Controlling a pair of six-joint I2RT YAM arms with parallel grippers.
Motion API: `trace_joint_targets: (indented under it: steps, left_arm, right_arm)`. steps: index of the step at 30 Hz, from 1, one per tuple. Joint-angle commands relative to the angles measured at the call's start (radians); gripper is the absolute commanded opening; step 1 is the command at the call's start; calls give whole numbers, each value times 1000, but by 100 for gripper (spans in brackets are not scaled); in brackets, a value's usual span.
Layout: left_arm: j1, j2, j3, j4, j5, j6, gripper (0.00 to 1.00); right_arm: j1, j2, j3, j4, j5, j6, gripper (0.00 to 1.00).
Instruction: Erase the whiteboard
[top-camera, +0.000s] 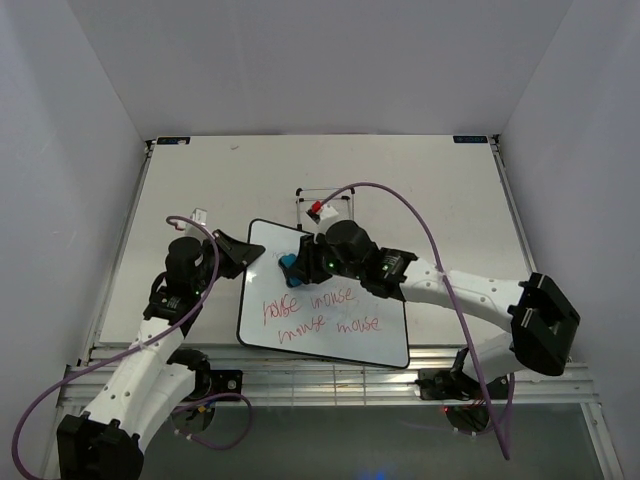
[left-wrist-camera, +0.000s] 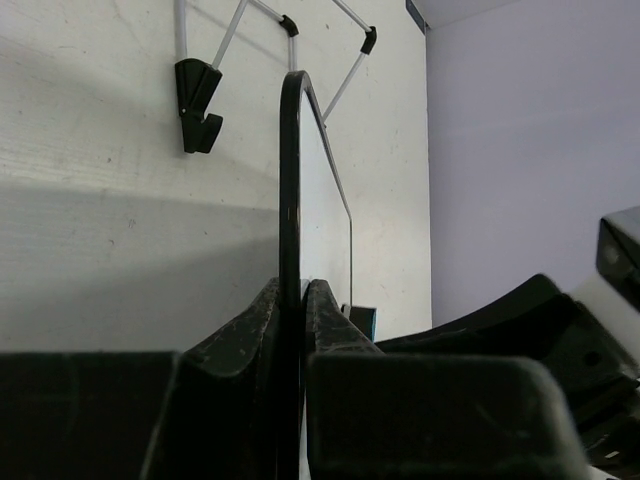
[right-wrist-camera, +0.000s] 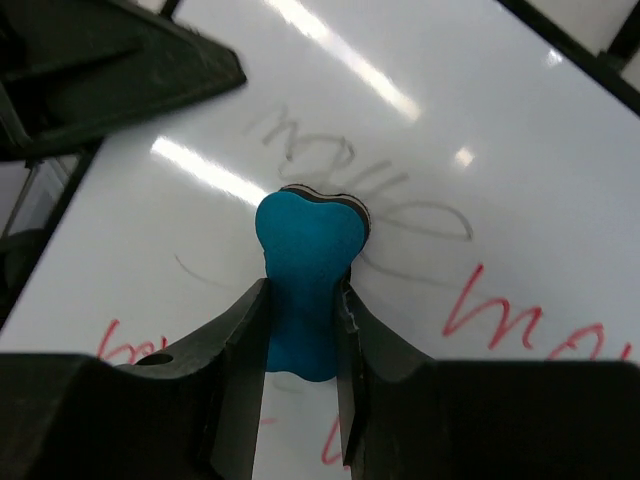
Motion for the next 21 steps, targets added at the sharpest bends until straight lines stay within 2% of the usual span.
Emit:
trace_joint_targets:
  steps: [1,4,8,14,21]
  left_arm:
    - [-3,-18,-24,-64,-27,124,0]
    - [-3,-38,-41,-68,-22,128,0]
    - [-3,-56,-53,-70,-17,132,0]
    - [-3,-81,-61,-73,2,134,0]
    - [-3,-92,-58,-79,13,140,0]
  right_arm:
    - [16,74,159,62,9,20,8]
    - [24,158,282,-45,18,51,8]
    - [33,226,362,-128,52,88,8]
    - [31,260,358,-183,114,97,8]
    - [-36,255,278,-237,110,83,8]
